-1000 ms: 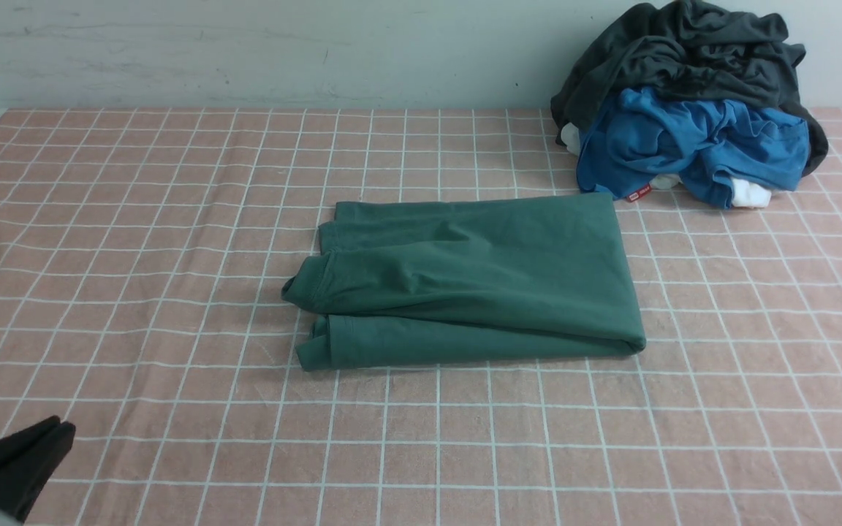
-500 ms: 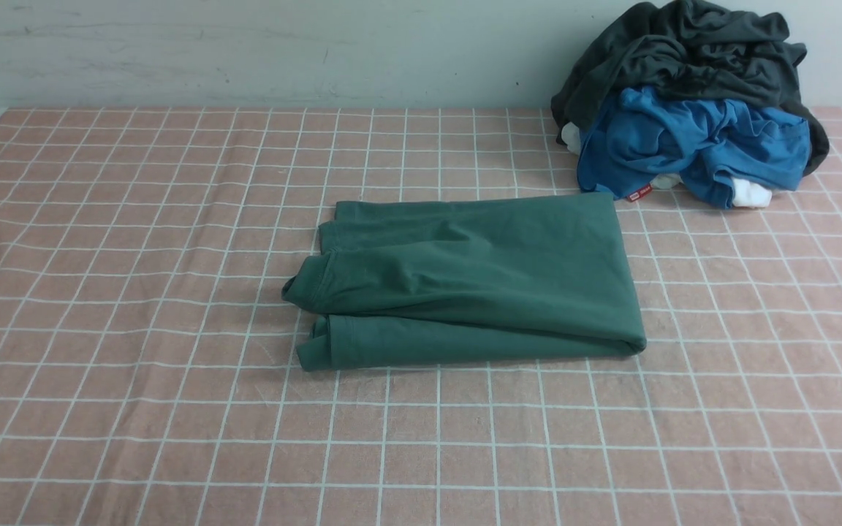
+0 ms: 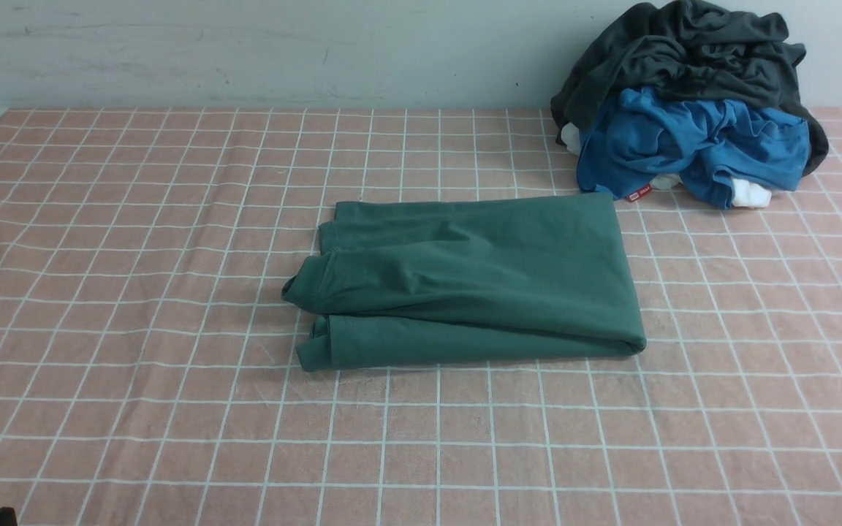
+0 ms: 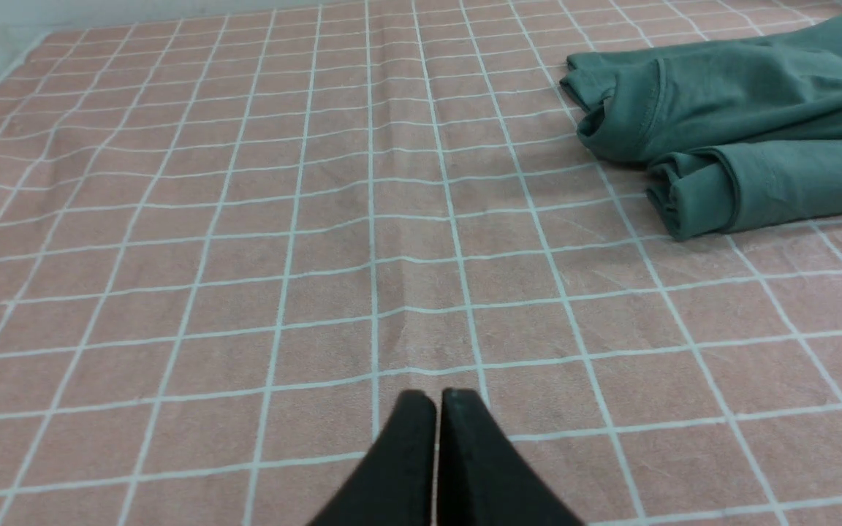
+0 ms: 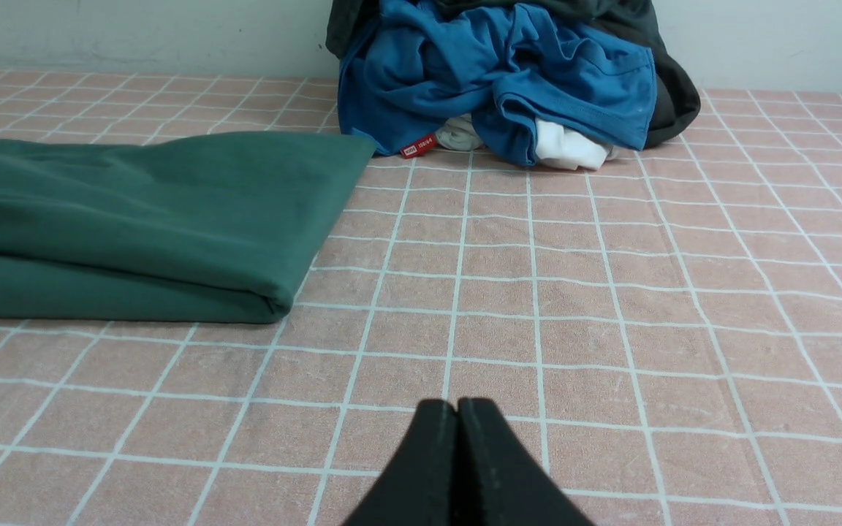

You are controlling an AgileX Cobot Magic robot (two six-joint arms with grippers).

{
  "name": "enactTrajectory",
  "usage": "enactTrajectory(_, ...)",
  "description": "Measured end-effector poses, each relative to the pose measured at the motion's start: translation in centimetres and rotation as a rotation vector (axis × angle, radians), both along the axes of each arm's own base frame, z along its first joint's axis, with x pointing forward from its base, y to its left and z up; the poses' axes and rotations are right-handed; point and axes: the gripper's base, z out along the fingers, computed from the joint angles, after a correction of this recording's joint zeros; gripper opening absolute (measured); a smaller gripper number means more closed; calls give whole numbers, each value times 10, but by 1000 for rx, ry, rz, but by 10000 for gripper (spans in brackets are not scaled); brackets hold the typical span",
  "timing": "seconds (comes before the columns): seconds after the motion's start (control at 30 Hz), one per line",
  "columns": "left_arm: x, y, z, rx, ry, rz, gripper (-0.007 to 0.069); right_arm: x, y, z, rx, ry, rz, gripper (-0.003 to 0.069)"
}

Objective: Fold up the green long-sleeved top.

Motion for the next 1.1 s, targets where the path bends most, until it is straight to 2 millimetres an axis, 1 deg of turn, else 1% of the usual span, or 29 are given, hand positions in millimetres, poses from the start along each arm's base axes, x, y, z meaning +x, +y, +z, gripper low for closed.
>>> enactTrajectory(0.23,0,-2,0,-78,6,-6,-3,0,0,0,0,0,0,-14)
enactTrajectory(1.1,0,-3,0,-83,6,-7,-3,0,0,0,0,0,0,-14)
